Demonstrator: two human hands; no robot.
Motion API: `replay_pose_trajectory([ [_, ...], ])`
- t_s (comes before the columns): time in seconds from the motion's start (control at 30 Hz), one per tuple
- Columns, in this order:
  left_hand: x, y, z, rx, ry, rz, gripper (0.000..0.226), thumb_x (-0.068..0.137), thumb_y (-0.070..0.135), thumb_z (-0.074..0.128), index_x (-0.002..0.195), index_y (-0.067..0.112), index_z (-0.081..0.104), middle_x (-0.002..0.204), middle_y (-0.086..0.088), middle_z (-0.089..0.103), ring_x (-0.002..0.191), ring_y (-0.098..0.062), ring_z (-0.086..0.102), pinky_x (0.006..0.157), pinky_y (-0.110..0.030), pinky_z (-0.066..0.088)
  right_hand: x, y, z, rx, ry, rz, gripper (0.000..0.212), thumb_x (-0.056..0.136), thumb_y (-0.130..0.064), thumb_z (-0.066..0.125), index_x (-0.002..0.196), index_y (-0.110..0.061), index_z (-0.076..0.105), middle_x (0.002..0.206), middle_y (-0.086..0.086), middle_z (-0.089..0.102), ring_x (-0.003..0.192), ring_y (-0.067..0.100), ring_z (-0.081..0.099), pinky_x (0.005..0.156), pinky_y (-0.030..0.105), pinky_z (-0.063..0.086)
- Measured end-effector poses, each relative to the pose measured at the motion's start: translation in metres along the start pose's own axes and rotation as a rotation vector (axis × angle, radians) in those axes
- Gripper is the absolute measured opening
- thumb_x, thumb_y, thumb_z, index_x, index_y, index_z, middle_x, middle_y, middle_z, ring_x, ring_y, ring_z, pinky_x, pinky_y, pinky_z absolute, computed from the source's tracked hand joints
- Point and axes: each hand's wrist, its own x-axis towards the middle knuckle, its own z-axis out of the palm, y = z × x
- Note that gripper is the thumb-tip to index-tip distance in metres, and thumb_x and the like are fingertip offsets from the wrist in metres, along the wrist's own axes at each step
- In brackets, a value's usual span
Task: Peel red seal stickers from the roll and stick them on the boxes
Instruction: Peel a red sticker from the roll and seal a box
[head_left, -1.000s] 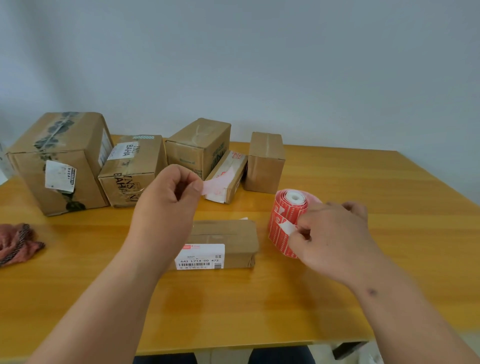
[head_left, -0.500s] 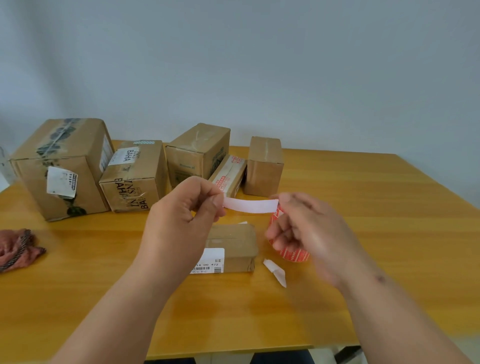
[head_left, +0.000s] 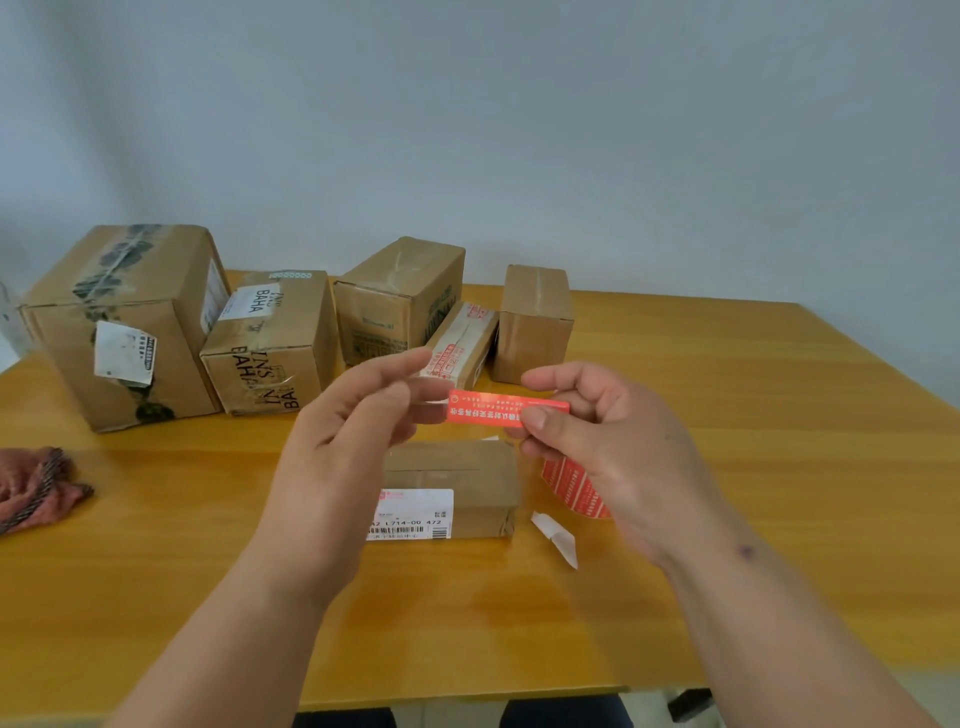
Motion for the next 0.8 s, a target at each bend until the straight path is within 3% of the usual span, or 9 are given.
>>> replay_pose_trajectory([
  [0.07,0.001,0.002,0.002,0.049,-0.036,-0.050,0.026,0.090,0.050,0.056,0.109,0.035,0.067,0.098,0.009,0.074,0.095,-0.005,0.067,0.091,-0.036,0.052,-0.001,-0.001,0.002,-0.038,-0.032,-0.025,0.017,0.088,-0.014,0.066,0.103,-0.022,0.065,0.082,-0.006,0.076,0.076,0.008,0.071,0.077,0.020,0.053],
  [0.17,0.004,0.003,0.006,0.127,-0.077,-0.110,0.016,0.082,0.031,0.069,0.097,0.028,0.073,0.083,0.004,0.075,0.081,-0.010,0.071,0.082,-0.033,0.057,-0.002,-0.004,0.005,-0.104,-0.078,-0.056,0.011,0.089,-0.016,0.066,0.099,-0.021,0.065,0.079,-0.008,0.075,0.072,0.003,0.070,0.064,0.007,0.048],
  [0.23,0.006,0.002,0.006,0.145,-0.064,-0.110,0.007,0.084,0.018,0.071,0.087,0.023,0.076,0.075,0.001,0.075,0.072,-0.013,0.071,0.075,-0.030,0.057,-0.001,-0.005,0.008,-0.140,-0.092,-0.055,0.009,0.089,-0.018,0.066,0.097,-0.021,0.065,0.078,-0.010,0.075,0.071,0.001,0.070,0.067,0.009,0.050],
  [0.33,0.007,0.001,0.002,0.223,-0.055,-0.116,0.008,0.084,0.018,0.071,0.085,0.024,0.077,0.072,0.002,0.074,0.068,-0.009,0.070,0.069,-0.025,0.056,0.002,-0.004,0.009,-0.199,-0.088,-0.046,0.003,0.089,-0.020,0.066,0.092,-0.020,0.067,0.076,-0.013,0.074,0.071,0.000,0.070,0.077,0.022,0.054],
  [0.4,0.007,0.000,0.000,0.264,-0.050,-0.111,0.009,0.085,0.019,0.071,0.087,0.025,0.077,0.071,0.004,0.074,0.066,-0.006,0.069,0.064,-0.018,0.054,0.003,-0.002,0.011,-0.246,-0.075,-0.050,0.002,0.089,-0.021,0.066,0.089,-0.021,0.067,0.075,-0.015,0.074,0.069,-0.002,0.069,0.077,0.022,0.054],
  [0.53,0.009,0.001,-0.004,0.265,-0.016,-0.108,0.024,0.085,0.017,0.070,0.107,0.028,0.073,0.072,0.006,0.075,0.065,0.001,0.068,0.052,-0.007,0.046,0.007,-0.002,0.020,-0.339,-0.018,-0.083,0.007,0.091,-0.027,0.063,0.084,-0.029,0.064,0.078,-0.013,0.071,0.070,-0.003,0.066,0.067,0.021,0.049],
  [0.63,0.012,0.005,-0.011,0.338,-0.014,-0.085,0.035,0.086,0.022,0.069,0.117,0.038,0.063,0.071,0.013,0.075,0.068,0.006,0.067,0.057,-0.007,0.045,0.010,-0.002,0.026,-0.486,-0.008,-0.146,0.007,0.090,-0.034,0.062,0.083,-0.034,0.063,0.089,-0.015,0.058,0.073,0.000,0.056,0.061,0.017,0.036],
  [0.7,0.014,0.007,-0.017,0.402,-0.017,-0.083,0.026,0.087,0.024,0.069,0.109,0.038,0.064,0.071,0.015,0.074,0.070,0.006,0.068,0.067,-0.016,0.049,0.012,-0.002,0.029,-0.455,-0.042,-0.176,0.008,0.091,-0.032,0.061,0.083,-0.034,0.062,0.083,-0.014,0.059,0.075,0.002,0.058,0.063,0.017,0.039],
  [0.8,0.017,0.010,-0.022,0.596,-0.027,-0.087,0.008,0.089,0.026,0.066,0.084,0.031,0.069,0.070,0.013,0.074,0.070,0.002,0.067,0.060,-0.018,0.045,0.012,0.001,0.035,-0.442,-0.091,-0.188,0.010,0.091,-0.031,0.061,0.083,-0.036,0.062,0.071,-0.014,0.058,0.067,0.002,0.057,0.059,0.017,0.041],
])
